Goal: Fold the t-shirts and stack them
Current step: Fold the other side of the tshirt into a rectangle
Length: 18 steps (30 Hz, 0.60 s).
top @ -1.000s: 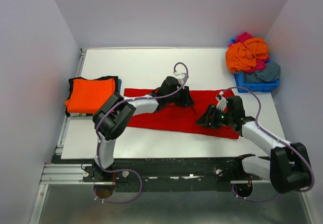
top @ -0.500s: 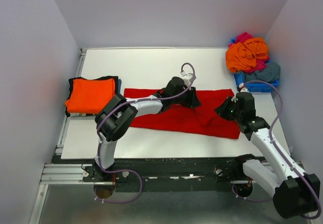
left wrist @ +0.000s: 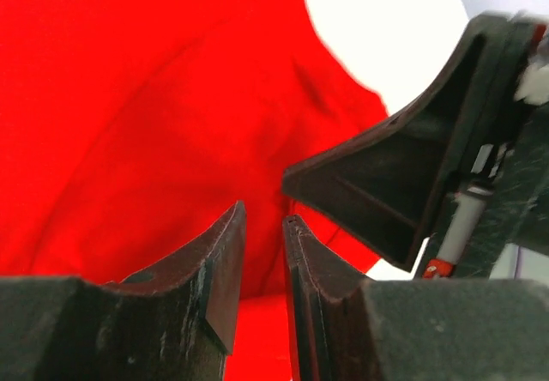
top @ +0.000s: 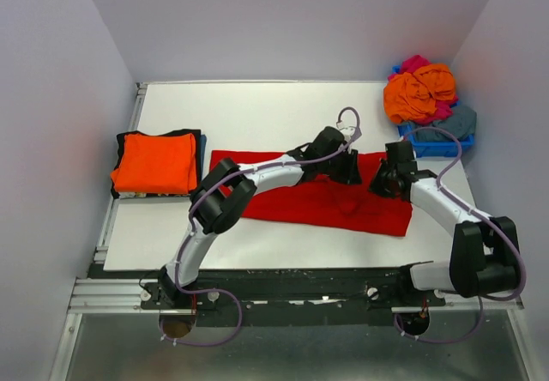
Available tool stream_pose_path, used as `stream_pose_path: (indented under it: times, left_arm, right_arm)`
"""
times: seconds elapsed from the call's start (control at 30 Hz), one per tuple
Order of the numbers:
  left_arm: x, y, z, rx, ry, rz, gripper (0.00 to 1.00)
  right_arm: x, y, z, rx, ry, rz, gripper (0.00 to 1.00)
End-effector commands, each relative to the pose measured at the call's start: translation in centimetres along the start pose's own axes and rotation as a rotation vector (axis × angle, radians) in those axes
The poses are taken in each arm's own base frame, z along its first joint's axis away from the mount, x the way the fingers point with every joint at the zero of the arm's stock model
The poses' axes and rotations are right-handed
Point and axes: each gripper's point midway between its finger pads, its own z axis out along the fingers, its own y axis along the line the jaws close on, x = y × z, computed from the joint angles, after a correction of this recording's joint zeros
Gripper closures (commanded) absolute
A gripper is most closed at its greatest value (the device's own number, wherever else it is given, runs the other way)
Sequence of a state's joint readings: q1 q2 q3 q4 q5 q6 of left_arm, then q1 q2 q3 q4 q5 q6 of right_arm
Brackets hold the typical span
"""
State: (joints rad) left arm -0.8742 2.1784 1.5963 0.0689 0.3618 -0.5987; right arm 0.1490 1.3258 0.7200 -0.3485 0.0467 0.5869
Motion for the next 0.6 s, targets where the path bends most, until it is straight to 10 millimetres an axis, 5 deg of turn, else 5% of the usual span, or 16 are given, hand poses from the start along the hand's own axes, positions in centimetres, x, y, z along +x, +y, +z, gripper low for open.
stream_pose_path:
  times: [0.0,0.3,0.57]
  left_arm:
    - [4.4,2.1,0.1,-0.094,0.164,-0.068,0.63]
    - [8.4,2.2,-2.5,-0.172,0.369,-0.093,0.63]
    - [10.5,3.8,-6.0,-0.289,0.451,-0.075,0.65]
  right_arm:
    - [1.4,-0.3,0.7,0.008,0.061,0.038,0.99]
    - [5.2,-3.5,-1.4,0.132,0.171,0.072,0.99]
    - [6.6,-5.1,-4.6,0.171,0.153,0.13,0.99]
